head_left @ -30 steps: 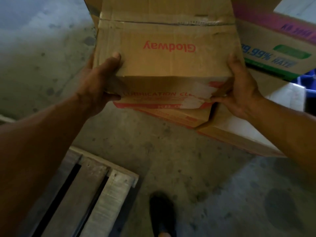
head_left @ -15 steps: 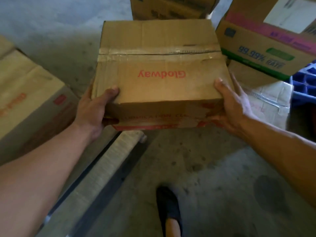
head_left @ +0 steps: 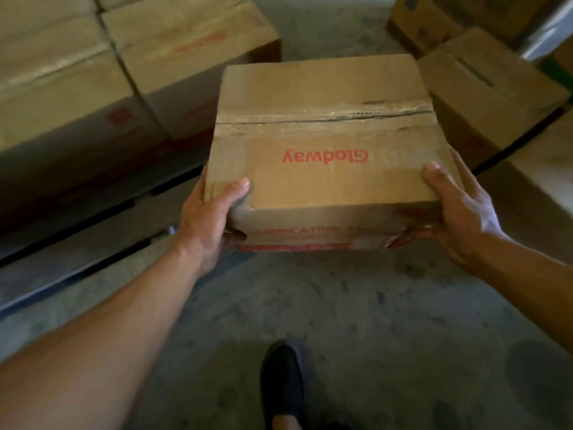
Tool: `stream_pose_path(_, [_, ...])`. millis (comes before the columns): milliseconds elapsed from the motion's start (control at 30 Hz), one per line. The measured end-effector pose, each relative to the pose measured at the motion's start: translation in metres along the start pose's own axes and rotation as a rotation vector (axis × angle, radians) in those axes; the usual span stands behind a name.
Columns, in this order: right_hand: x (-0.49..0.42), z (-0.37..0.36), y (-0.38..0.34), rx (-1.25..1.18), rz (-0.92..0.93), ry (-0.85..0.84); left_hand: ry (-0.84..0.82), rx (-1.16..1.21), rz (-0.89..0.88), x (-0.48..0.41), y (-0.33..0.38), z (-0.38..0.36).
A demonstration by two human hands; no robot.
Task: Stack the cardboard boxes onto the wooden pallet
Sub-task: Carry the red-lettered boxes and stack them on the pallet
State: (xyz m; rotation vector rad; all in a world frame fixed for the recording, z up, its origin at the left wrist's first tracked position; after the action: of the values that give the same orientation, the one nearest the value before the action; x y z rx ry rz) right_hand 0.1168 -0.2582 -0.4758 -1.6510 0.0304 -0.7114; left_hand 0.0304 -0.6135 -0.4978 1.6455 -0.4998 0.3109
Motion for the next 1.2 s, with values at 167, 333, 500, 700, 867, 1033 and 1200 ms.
stream_pose_path(167, [0.035, -0.073, 0.023, 0.093, -0.024, -0.144, 0.209, 0.088, 0.030, 0.069, -0.033, 0.087])
stream_pose_path(333, [0.078, -0.180, 0.049, 0.128, -0.047, -0.290, 0.256, 0.133, -0.052, 0.129, -0.037, 0.194])
stream_pose_path(500, [0.125, -0.300, 0.083, 0.154, -0.035, -0.372, 0.346, 0.133, -0.079, 0.167, -0.035, 0.320])
stream_pose_path(700, [0.180, -0.441, 0.137, 0.224, -0.027, -0.450, 0.395, 0.043, -0.111, 0.196, -0.027, 0.471])
stream_pose_path(867, [0.207, -0.550, 0.174, 0.209, -0.051, -0.502, 0.525, 0.056, -0.087, 0.215, -0.032, 0.580])
stream_pose_path(1033, [0.218, -0.620, 0.199, 0.183, -0.037, -0.533, 0.636, 0.114, -0.070, 0.223, -0.046, 0.652])
stream_pose_path(1200, [0.219, -0.646, 0.227, 0.204, -0.024, -0.524, 0.622, 0.117, -0.067, 0.210, -0.060, 0.687])
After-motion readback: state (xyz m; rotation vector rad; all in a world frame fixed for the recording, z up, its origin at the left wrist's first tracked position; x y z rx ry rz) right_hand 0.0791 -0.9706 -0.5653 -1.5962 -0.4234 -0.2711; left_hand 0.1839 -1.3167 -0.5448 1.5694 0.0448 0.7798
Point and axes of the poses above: each hand's wrist, its own x-axis away from the middle knuckle, its own z-axis out of the back of the hand, y = z × x, the point moved 8 cm from there along -x, towards the middle knuckle, and after that the axes turned 5 degrees about -y, right-handed, at the moved point
